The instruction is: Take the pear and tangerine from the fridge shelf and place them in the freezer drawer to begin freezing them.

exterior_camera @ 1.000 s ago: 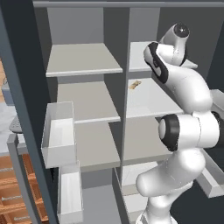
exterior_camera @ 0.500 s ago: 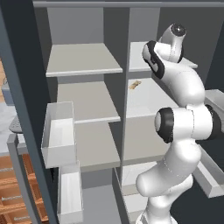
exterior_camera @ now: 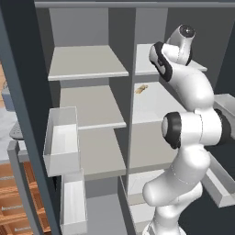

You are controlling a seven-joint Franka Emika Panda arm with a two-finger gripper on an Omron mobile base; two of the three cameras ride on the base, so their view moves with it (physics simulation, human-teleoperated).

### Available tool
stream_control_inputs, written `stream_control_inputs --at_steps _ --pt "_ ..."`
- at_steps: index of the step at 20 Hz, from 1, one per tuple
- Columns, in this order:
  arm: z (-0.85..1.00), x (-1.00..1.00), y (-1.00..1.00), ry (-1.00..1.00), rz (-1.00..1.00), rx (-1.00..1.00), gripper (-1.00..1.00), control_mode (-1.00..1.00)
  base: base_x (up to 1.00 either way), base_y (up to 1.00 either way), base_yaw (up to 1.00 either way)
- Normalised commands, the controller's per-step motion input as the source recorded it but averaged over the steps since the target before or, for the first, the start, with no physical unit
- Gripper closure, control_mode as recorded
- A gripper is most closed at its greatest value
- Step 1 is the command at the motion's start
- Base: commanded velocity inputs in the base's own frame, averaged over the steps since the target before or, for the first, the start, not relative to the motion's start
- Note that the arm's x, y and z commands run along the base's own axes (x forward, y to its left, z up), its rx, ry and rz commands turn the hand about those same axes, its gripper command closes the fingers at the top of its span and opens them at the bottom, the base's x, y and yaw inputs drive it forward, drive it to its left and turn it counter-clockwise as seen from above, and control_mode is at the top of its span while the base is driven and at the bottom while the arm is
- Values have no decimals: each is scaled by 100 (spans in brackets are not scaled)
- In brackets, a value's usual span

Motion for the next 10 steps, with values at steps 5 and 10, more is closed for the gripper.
stream_control_inputs --at_steps 5,10 --pt "-4 -8 14 -14 1 0 100 -100 0 0 0" --pt "4 -55 4 -17 0 0 100 -100 0 0 0"
